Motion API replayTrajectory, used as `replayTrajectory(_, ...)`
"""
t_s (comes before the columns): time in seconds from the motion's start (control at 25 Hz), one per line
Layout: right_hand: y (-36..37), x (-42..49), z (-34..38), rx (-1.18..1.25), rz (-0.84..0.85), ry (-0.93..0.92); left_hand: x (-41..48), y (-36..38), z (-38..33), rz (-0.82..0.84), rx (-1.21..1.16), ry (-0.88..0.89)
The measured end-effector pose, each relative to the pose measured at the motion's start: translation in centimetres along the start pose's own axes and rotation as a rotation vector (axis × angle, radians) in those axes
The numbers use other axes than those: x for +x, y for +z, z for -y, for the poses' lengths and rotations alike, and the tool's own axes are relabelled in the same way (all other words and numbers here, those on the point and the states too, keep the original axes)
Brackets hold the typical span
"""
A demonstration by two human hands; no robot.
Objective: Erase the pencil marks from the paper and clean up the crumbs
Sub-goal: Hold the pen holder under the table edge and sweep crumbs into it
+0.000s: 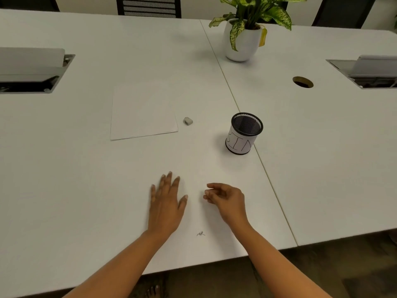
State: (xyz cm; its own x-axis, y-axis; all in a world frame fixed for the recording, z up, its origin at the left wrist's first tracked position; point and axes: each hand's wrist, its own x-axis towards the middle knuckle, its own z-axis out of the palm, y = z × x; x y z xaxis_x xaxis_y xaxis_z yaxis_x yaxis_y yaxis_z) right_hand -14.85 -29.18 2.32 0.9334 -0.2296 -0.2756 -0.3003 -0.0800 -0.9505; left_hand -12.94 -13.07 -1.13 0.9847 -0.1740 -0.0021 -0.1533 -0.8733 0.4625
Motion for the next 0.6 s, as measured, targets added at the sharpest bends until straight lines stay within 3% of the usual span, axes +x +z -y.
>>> replayTrajectory(0.16,-0.9,2.6,1.6,-0.066,-0.347,-0.025,4.5,-0.2,-4.6,0.067,-0.359,0.007)
replayTrajectory(0.24,-2.1,4.7,2.2,-0.071,-0.441,-0.037,7.7,-0.4,-6.6,0.073,-0.480,-0.052)
replayTrajectory(0.4,-4.3,9.3,3.2,-0.115,-0.430,-0.058,12.8,-0.5,-9.7,0.131,-0.728,-0.169)
replayTrajectory(0.6,-5.0,13.7,2.9,-0.079,-0.385,-0.134,15.8,-0.1,-11.8,0.332,-0.948,-0.113)
